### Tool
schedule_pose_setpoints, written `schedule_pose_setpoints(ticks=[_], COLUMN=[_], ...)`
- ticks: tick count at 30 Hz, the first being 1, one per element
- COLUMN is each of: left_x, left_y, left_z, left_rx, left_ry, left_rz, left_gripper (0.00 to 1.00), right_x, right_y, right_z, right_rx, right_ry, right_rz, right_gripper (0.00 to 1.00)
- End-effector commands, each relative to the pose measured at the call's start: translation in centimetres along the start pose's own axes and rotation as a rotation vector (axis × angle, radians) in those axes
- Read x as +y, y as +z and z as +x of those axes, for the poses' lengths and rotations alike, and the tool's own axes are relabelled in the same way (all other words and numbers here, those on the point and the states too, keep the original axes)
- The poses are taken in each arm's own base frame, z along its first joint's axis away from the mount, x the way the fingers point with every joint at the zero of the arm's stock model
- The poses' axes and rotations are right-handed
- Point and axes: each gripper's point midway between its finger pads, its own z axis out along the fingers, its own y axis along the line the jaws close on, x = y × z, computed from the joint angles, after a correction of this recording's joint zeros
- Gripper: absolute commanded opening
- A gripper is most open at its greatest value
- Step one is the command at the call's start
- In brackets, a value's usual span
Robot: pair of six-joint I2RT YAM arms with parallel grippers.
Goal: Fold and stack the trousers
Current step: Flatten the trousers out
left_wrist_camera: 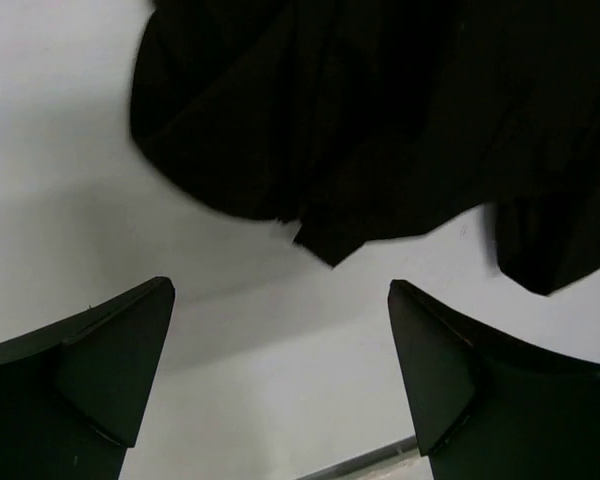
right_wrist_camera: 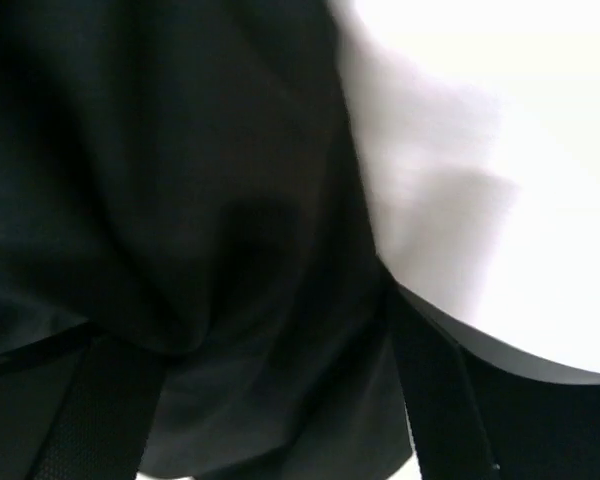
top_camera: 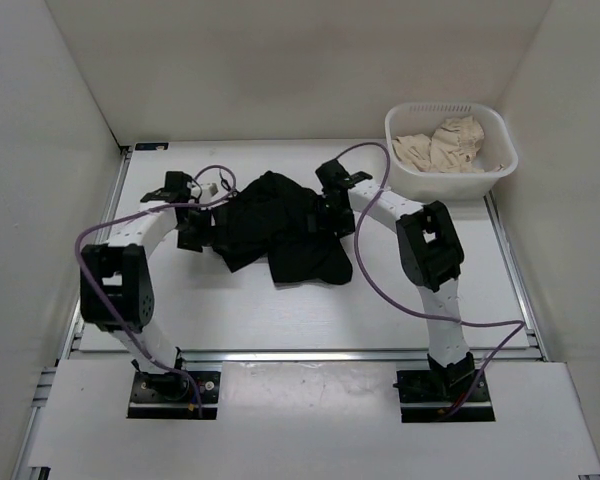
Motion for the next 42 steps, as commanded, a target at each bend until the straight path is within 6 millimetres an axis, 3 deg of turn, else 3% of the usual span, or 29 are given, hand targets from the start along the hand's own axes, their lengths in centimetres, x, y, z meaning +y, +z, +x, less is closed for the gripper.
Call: schedule_pose_setpoints(ticks=[1,2,4,5,6,7,8,9,10,11,13,14,15,16,20,23,25,26,28,29,31,34,36,37,38,39,40,41,42], left_x=[-3.1,-3.1,-4.3,-4.5,-4.6,-4.9,-4.8,-4.6,-4.3,-3.7,-0.8,0.3,2.7,3.7,7.8,9.0,9.1,8.5,7.9,7.7,7.5,6.3,5.0,5.2,6.0,6.3,6.4,6.5,6.4], left_y=[1.1,2.5,3.4,4.0,5.0,5.5,6.0,6.7,6.7,6.0,4.4,3.5,1.4,0.1,-4.8,-7.5,-8.6,-8.2,-8.6,-8.7,-9.5,-10.4,-9.8,-9.7,-9.9,-8.8,-8.5,-8.4,-7.7], left_z=[-3.3,-2.5,-2.8,-2.5,-1.7,-2.0,-1.7,-1.2,-1.2,-1.9,-3.2,-3.9,-5.0,-5.9,-7.8,-8.3,-7.3,-6.2,-3.8,-2.6,-1.7,1.0,3.9,5.3,6.6,9.4,10.9,12.3,14.5], left_rx=[-0.072,-0.026,-0.017,0.000,0.035,0.035,0.051,0.073,0.072,0.043,-0.012,-0.041,-0.101,-0.139,-0.257,-0.309,-0.310,-0.284,-0.234,-0.199,-0.190,-0.132,-0.052,-0.015,0.015,0.100,0.137,0.167,0.226], left_ry=[0.086,0.084,0.115,0.120,0.119,0.131,0.126,0.119,0.120,0.129,0.096,0.080,0.042,0.027,-0.035,-0.057,-0.069,-0.067,-0.072,-0.077,-0.079,-0.085,-0.077,-0.070,-0.061,-0.058,-0.061,-0.063,-0.047], left_rz=[0.081,0.084,0.098,0.101,0.103,0.108,0.107,0.105,0.092,0.043,-0.060,-0.097,-0.169,-0.202,-0.374,-0.445,-0.452,-0.415,-0.403,-0.402,-0.411,-0.375,-0.330,-0.358,-0.429,-0.441,-0.440,-0.448,-0.452], left_gripper=[1.00,1.00,1.00,1.00,0.93,0.84,0.72,0.55,0.14,0.14,0.14,0.14,0.14,0.14,0.15,0.30,0.68,0.81,1.00,1.00,1.00,1.00,1.00,1.00,1.00,0.99,0.99,0.99,0.99], right_x=[-1.3,-1.4,-0.9,-1.5,-1.0,-1.1,-1.9,-1.7,-1.8,-2.5,-3.7,-4.8,-6.3,-7.3,-10.7,-11.8,-12.7,-12.9,-12.9,-12.5,-11.8,-8.5,-7.3,-5.1,-4.4,-1.1,0.1,1.0,2.4], right_y=[0.2,0.2,-0.5,-0.4,-1.8,-2.2,-2.5,-4.2,-5.0,-7.5,-10.0,-10.4,-10.9,-11.5,-11.7,-12.1,-12.3,-12.6,-13.8,-14.6,-15.2,-14.9,-12.4,-13.0,-10.3,-11.2,-10.5,-6.9,-5.9], right_z=[4.4,5.4,6.5,8.8,9.0,9.7,11.3,11.6,12.3,14.2,15.4,16.9,17.1,18.6,20.7,21.7,21.5,21.2,17.8,15.1,12.2,6.7,4.3,1.3,0.6,-2.9,-4.1,-4.3,-5.2], right_rx=[0.127,0.148,0.150,0.195,0.180,0.183,0.211,0.199,0.206,0.227,0.236,0.268,0.266,0.270,0.275,0.313,0.319,0.316,0.231,0.175,0.116,0.007,0.005,-0.042,0.005,-0.066,-0.071,-0.022,-0.024], right_ry=[0.000,0.002,0.003,0.010,0.007,0.008,0.013,-0.018,-0.030,-0.075,-0.057,-0.034,0.016,0.049,0.275,0.305,0.295,0.277,0.241,0.227,0.249,0.251,0.249,0.208,0.199,0.127,0.104,0.094,0.072], right_rz=[-0.030,-0.039,-0.094,-0.097,-0.132,-0.141,-0.129,-0.156,-0.164,-0.169,-0.158,-0.141,-0.126,-0.131,-0.141,-0.125,-0.088,-0.074,-0.065,-0.075,-0.094,-0.205,-0.230,-0.261,-0.256,-0.303,-0.305,-0.298,-0.321], right_gripper=[0.83,0.71,0.45,0.31,0.10,0.02,0.00,0.00,0.00,0.00,0.00,0.00,0.00,0.00,0.00,0.47,0.67,0.69,0.72,0.72,0.74,0.75,0.75,0.75,0.75,0.75,0.75,0.77,0.77])
